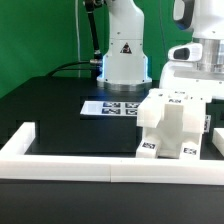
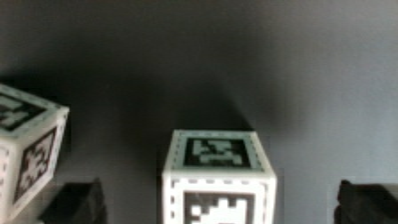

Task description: Assemble chair

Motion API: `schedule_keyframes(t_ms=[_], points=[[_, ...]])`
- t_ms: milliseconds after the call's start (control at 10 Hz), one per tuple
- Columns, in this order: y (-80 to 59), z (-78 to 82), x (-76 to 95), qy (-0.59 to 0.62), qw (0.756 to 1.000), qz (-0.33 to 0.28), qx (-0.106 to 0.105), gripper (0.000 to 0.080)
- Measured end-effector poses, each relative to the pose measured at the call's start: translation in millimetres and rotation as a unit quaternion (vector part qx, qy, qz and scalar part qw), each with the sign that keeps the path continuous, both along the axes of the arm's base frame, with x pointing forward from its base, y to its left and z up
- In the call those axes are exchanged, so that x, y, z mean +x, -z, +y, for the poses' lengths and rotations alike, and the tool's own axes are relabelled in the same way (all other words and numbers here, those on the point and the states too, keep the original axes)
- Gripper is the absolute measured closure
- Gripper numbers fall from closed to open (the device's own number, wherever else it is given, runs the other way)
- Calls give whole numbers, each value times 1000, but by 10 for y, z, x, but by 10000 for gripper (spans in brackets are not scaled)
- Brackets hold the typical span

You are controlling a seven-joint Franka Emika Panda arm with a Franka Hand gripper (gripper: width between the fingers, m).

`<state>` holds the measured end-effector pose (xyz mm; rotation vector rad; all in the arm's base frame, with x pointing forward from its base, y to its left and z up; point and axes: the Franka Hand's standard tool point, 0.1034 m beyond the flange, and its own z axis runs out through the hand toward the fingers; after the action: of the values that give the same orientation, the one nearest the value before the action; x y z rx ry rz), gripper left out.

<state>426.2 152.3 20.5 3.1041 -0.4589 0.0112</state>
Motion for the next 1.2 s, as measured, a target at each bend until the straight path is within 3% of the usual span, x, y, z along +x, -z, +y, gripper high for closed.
schedule_keyframes(t_ms=[1000, 1200], points=[[113, -20, 23, 0, 1000, 5, -5, 151], [142, -27, 6, 0, 1000, 8, -7, 413]])
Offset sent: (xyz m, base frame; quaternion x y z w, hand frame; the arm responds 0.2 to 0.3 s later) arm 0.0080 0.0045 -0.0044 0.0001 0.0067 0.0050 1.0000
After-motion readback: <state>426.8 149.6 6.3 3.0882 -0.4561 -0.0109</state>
